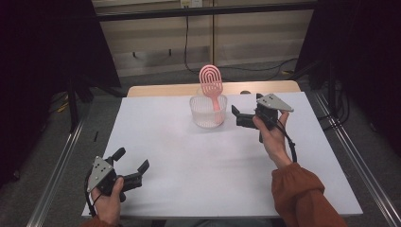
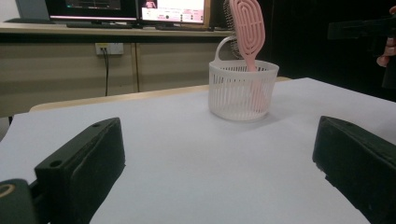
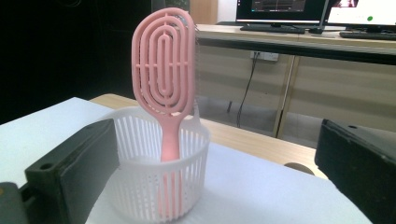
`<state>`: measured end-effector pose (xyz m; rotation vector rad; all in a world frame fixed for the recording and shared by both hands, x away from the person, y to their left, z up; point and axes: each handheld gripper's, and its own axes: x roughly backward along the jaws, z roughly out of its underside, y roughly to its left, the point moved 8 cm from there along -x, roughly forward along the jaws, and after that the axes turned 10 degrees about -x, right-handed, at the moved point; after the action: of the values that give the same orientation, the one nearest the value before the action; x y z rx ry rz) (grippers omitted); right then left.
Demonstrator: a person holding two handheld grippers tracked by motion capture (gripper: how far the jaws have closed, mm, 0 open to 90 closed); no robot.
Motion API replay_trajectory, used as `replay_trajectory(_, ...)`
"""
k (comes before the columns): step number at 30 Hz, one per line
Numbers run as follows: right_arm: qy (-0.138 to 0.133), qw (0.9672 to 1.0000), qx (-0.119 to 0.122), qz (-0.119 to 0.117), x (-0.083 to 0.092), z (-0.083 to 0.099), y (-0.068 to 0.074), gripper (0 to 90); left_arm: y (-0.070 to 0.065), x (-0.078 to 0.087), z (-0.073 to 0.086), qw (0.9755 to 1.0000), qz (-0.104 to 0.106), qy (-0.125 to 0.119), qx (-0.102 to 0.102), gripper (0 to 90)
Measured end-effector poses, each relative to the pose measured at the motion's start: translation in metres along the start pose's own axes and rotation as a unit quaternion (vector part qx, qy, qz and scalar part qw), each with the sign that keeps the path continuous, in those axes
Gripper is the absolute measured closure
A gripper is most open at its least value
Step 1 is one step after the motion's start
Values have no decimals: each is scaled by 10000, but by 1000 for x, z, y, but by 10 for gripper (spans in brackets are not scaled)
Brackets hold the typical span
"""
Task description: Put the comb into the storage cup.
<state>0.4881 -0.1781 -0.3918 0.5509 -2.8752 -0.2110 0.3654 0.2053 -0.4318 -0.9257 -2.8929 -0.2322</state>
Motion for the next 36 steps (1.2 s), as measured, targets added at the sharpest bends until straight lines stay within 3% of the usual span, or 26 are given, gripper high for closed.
replay_trajectory(36, -251, 9995, 98, 191, 68, 23, -12, 0, 0, 1, -2, 10000, -37, -60, 24, 23)
